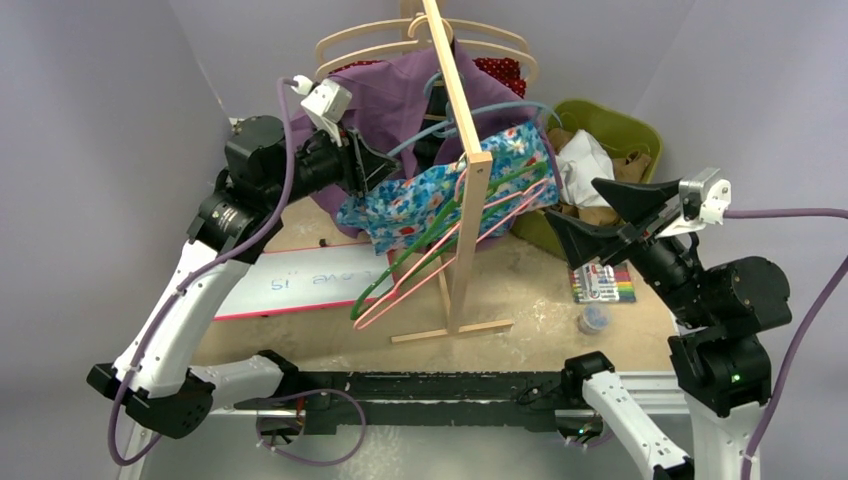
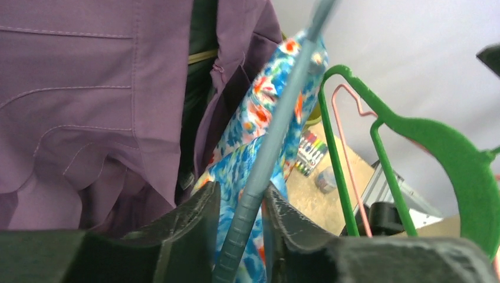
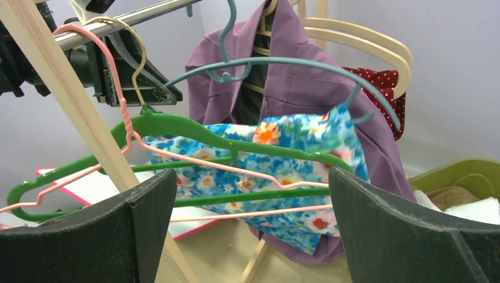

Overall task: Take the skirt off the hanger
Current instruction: Pick up the hanger from the clothesline.

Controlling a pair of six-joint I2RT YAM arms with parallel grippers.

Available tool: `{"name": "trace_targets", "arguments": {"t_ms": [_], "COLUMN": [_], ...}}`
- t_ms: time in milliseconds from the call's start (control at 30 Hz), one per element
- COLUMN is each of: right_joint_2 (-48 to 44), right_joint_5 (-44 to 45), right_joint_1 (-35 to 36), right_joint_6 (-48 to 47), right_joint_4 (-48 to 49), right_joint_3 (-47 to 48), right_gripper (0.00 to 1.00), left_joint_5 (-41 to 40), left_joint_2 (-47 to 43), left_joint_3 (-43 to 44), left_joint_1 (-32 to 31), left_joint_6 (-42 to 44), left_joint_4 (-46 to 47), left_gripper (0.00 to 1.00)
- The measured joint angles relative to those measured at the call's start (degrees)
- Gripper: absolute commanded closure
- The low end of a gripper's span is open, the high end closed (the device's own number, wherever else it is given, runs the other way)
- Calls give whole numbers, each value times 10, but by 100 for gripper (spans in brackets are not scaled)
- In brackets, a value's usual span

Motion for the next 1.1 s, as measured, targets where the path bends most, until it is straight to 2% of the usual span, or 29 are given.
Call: {"name": "trace_targets", "arguments": {"t_ms": [100, 367, 533, 667, 867, 933, 1100], "right_joint_2": [3, 11, 11, 11, 11, 10, 10], "right_joint_5": [0, 0, 0, 0, 1, 1, 1], "right_joint_1": [0, 0, 0, 0, 0, 0, 0], "right_joint_6": [3, 5, 6, 8, 9, 10, 12], "right_joint_4": [5, 8, 8, 8, 8, 8, 8], "right_joint_3": [-5, -5, -5, -5, -5, -5, -5], "right_gripper": [1, 1, 1, 1, 1, 1, 1], "left_joint_5": [10, 17, 25, 30, 42, 43, 59], "left_joint_2": [-10, -38, -33, -27, -9, -3, 13], "left_joint_3": [-17, -39, -39, -39, -29, -16, 17], "left_joint_1": [-1, -3, -3, -3, -4, -4, -3], "left_joint_6": [14, 41, 56, 70, 90, 94, 80], "left_joint_4": [7, 13, 13, 13, 9, 3, -9], "left_gripper": [80, 58, 56, 75, 95, 100, 100]}}
